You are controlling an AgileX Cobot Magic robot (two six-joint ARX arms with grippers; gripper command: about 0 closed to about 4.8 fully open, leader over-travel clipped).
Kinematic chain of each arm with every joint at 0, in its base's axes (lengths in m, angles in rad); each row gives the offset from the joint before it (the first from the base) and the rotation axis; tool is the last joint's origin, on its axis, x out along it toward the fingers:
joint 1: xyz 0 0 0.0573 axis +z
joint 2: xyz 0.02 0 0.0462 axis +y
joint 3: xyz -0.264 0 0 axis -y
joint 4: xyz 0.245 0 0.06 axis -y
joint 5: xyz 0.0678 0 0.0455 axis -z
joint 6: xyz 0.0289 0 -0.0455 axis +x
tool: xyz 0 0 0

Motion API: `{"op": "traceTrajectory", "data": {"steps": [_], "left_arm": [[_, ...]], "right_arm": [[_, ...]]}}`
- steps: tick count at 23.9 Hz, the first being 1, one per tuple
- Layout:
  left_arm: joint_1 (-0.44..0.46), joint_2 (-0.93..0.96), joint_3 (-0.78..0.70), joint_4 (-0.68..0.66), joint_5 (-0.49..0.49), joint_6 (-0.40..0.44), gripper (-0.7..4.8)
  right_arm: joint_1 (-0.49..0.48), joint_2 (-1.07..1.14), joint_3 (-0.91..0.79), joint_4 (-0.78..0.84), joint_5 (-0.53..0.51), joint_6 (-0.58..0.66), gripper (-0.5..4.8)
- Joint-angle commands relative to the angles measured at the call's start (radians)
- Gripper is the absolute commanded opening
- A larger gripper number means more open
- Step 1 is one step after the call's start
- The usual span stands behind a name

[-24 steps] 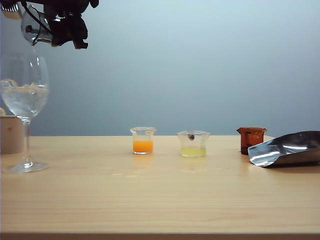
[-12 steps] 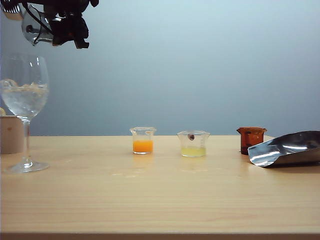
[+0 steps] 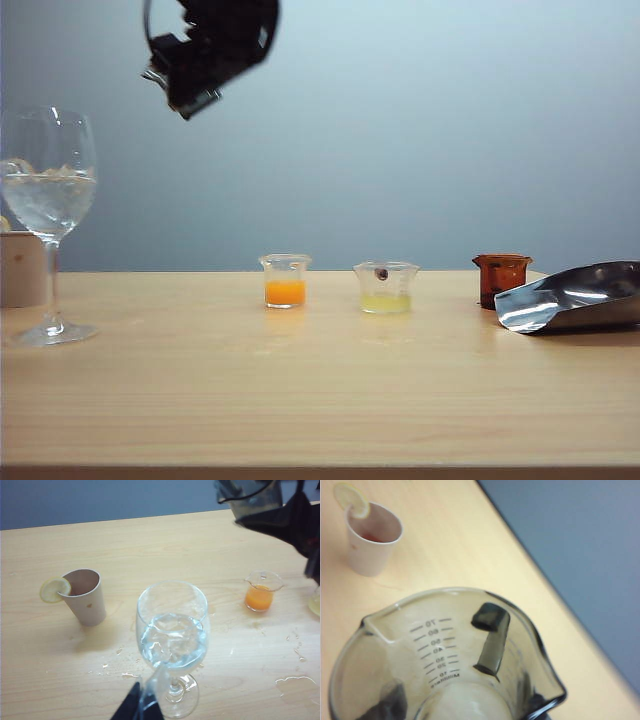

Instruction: Pick up the first measuring cup from the left, pour the coconut rum inside into the goblet, and finally put the measuring cup back in its original place.

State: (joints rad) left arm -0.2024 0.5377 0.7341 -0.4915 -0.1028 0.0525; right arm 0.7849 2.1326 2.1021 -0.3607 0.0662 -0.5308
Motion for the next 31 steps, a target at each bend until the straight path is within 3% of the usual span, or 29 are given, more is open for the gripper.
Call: {"op": "traceTrajectory", "data": {"steps": [1,6,12,14,19,27,31], "left_arm": [[0.001,-0.002,0.005,0.007,-0.002,0.000,-0.03],[0.001,-0.002,0.005,0.007,-0.002,0.000,-0.03],[0.001,-0.002,0.005,0.007,-0.002,0.000,-0.03],[0.001,-0.002,0.005,0.006,-0.002,0.000,-0.03],[0.001,-0.002,0.005,0.007,-0.002,0.000,-0.03],[0.001,-0.002,0.005,0.007,-0.002,0.000,-0.03],[0.001,-0.002,0.005,0.007,-0.002,0.000,-0.03]], "right_arm": [[-0.029,-0.006,-0.022,0.032,-0.176,0.145,-0.08],[-0.050,-0.006,-0.113,0.169,-0.254,0.240,-0.08],[-0.058,-0.006,-0.293,0.475,-0.285,0.402,-0.08],[-0.057,-0.006,-0.414,0.667,-0.250,0.497,-0.08],[-0.018,0.038,-0.549,0.825,-0.114,0.567,-0.09],[0.033,0.206,-0.555,1.107,0.105,0.626,-0.09],[0.026,0.262,-0.553,1.197,0.123,0.645,-0.08]]}}
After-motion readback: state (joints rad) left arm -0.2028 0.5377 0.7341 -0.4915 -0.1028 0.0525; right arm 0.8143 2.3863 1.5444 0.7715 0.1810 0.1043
